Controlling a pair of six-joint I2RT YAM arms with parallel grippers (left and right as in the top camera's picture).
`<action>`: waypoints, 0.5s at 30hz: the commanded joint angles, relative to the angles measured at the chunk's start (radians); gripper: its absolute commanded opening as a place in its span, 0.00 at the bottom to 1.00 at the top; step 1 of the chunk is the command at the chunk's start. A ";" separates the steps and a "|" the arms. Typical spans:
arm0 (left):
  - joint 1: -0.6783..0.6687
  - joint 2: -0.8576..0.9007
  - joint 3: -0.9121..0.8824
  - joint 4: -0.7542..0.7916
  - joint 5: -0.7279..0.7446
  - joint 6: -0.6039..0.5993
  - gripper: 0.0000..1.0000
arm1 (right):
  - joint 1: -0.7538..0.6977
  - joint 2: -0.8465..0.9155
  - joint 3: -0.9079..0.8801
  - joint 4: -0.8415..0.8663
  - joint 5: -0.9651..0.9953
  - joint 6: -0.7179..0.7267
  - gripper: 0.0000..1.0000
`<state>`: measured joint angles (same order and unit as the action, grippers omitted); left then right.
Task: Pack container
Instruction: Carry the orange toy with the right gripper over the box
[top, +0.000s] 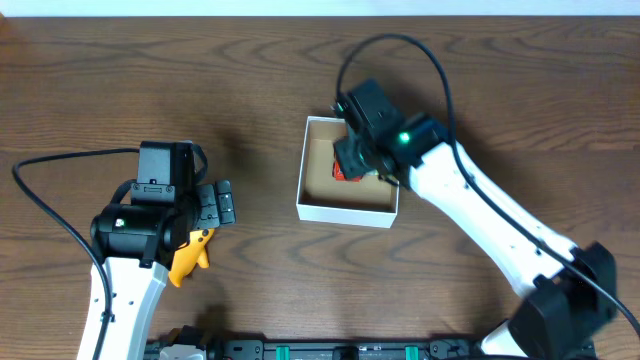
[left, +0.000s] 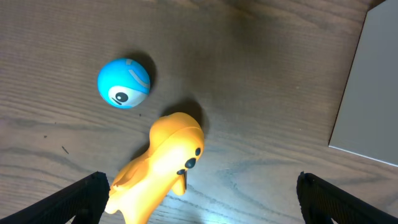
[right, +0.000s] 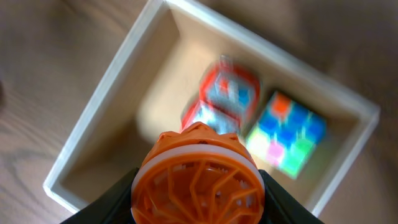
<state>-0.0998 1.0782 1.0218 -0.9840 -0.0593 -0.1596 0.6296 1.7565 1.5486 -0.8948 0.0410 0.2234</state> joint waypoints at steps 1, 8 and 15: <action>0.003 -0.001 0.020 -0.003 -0.002 0.005 0.98 | 0.002 0.079 0.161 -0.025 0.003 -0.066 0.01; 0.003 -0.001 0.020 -0.003 -0.002 0.005 0.98 | 0.002 0.220 0.233 -0.064 -0.001 -0.059 0.01; 0.003 -0.001 0.020 -0.003 -0.002 0.005 0.98 | 0.005 0.290 0.232 -0.075 -0.021 -0.056 0.01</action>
<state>-0.0998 1.0782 1.0218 -0.9848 -0.0593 -0.1596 0.6296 2.0365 1.7718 -0.9722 0.0322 0.1776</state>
